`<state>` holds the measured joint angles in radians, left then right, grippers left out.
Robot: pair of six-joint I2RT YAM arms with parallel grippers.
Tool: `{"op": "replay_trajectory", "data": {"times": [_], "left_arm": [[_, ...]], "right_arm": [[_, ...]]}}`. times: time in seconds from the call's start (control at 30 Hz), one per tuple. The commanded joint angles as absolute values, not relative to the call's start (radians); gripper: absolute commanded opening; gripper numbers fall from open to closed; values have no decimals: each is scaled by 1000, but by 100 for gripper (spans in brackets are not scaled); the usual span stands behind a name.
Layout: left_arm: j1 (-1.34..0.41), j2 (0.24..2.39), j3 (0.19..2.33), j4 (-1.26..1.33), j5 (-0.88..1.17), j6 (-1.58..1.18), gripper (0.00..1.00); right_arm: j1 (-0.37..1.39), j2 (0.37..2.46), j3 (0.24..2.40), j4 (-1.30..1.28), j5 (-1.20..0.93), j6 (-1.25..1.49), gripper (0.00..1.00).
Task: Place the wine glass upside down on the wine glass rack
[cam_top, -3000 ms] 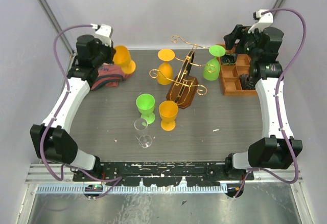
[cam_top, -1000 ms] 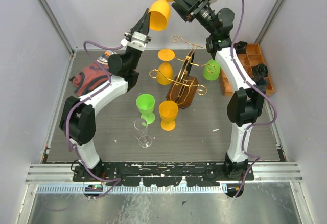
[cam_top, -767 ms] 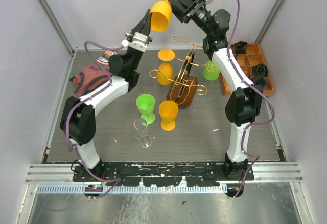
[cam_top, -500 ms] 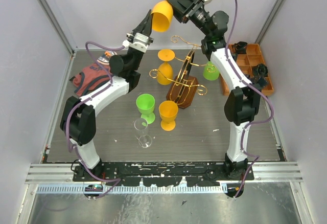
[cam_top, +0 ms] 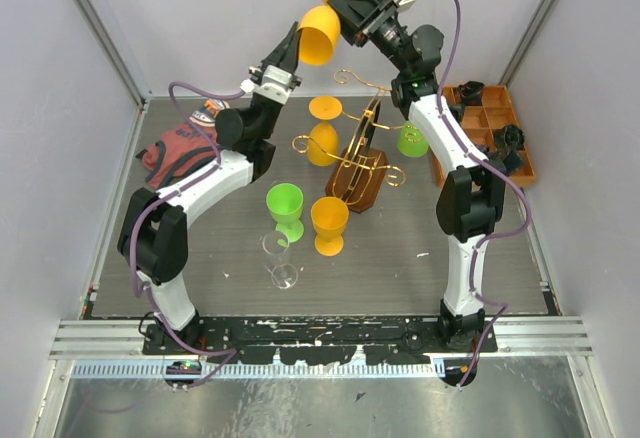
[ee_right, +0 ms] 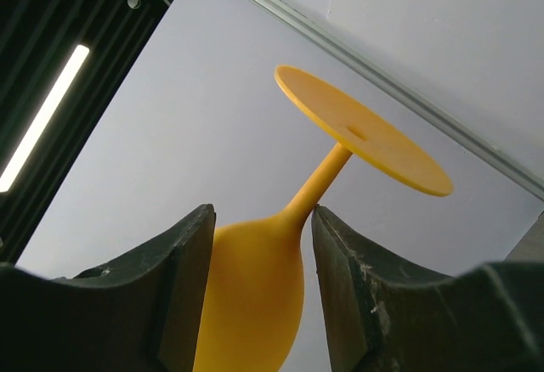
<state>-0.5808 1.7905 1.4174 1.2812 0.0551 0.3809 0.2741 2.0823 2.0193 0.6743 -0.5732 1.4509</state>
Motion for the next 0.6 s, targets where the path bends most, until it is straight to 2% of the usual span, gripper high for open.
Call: {"op": "replay_trajectory", "data": {"times": [0.0, 0.13, 0.27, 0.43, 0.57], "left_arm": [[-594, 1777, 1411, 1345, 76, 363, 0], [-594, 1784, 1416, 1340, 71, 369, 0], [-594, 1786, 1418, 1336, 74, 366, 2], [-593, 1788, 1418, 1329, 75, 376, 38], [-592, 1776, 1403, 1329, 74, 384, 55]], "right_arm": [[288, 2085, 2061, 726, -567, 1464, 54], [287, 2089, 2078, 727, -577, 1463, 47], [286, 2092, 2084, 728, -581, 1461, 32], [281, 2089, 2087, 734, -589, 1444, 14], [268, 2069, 2071, 747, -586, 1418, 7]]}}
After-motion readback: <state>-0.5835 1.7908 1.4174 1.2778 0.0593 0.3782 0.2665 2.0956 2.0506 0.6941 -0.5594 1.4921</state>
